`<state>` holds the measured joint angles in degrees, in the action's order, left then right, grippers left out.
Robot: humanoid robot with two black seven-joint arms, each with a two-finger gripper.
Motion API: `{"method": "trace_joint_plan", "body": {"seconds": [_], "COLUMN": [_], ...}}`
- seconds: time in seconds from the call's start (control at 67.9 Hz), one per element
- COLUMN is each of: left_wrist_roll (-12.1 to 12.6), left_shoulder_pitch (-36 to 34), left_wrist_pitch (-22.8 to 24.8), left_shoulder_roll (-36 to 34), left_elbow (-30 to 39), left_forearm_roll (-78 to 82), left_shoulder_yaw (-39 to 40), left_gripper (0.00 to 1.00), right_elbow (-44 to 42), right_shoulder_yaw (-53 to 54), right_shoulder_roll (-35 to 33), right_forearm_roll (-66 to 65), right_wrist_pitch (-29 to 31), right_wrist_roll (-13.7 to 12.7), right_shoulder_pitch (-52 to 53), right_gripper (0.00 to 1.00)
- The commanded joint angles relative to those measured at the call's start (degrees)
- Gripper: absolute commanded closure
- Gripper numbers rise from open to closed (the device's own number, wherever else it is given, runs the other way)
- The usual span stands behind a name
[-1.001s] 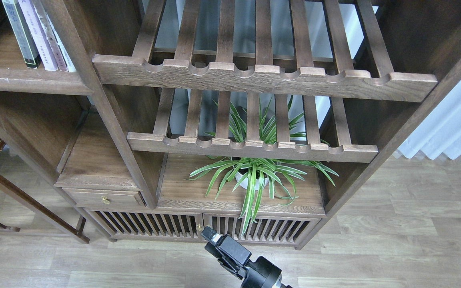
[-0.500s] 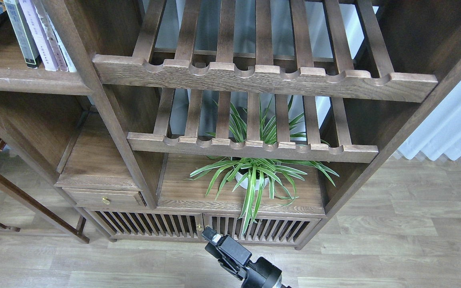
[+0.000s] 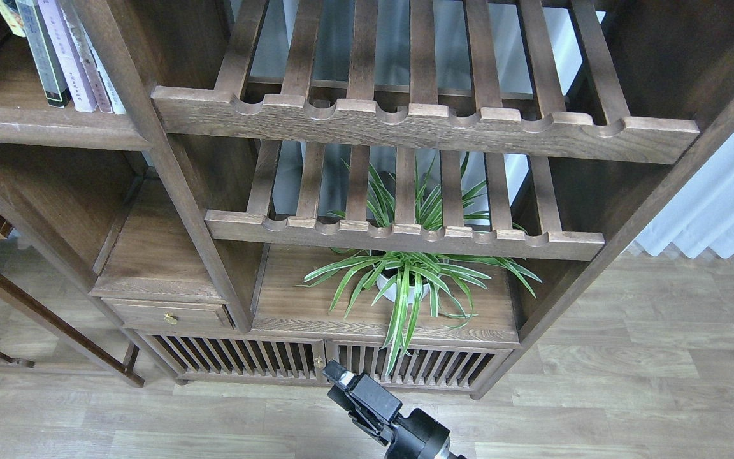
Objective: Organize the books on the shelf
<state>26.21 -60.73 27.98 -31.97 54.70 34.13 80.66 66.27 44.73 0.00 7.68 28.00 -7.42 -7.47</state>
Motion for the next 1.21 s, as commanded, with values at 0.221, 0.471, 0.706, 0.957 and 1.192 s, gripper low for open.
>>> {"method": "trace_joint_plan", "body": {"seconds": [0.221, 0.471, 0.706, 0.957, 1.192], "left_wrist_roll": [0.16, 0.16, 0.07, 0.16, 0.42], "left_shoulder_pitch": [0.35, 2.10, 5.01, 14.57, 28.21], "left_wrist_pitch": [0.02, 0.02, 0.02, 0.02, 0.02], "left_shoulder_roll": [-1.34, -6.51, -10.39, -13.38, -13.29], "left_elbow": [1.20, 3.04, 6.47, 13.85, 22.47], "left_forearm_roll": [-5.13, -9.59, -15.58, -18.84, -21.74], "left_shoulder_yaw": [0.29, 0.46, 0.55, 5.81, 15.14], "left_gripper": [0.48, 0.48, 0.48, 0.48, 0.48], "right_elbow": [0.00, 0.00, -0.09, 0.00, 0.00], "right_shoulder_yaw": [0.00, 0.00, 0.00, 1.05, 2.37], "right_shoulder_roll": [0.00, 0.00, 0.00, 0.00, 0.00], "right_forearm_roll": [0.41, 0.41, 0.41, 1.02, 1.37], "right_wrist_pitch": [0.00, 0.00, 0.00, 0.00, 0.00], "right_wrist_roll": [0.04, 0.04, 0.04, 0.13, 0.13], "right_shoulder_pitch": [0.09, 0.09, 0.09, 0.61, 1.49], "right_gripper": [0.01, 0.01, 0.01, 0.01, 0.01]}}
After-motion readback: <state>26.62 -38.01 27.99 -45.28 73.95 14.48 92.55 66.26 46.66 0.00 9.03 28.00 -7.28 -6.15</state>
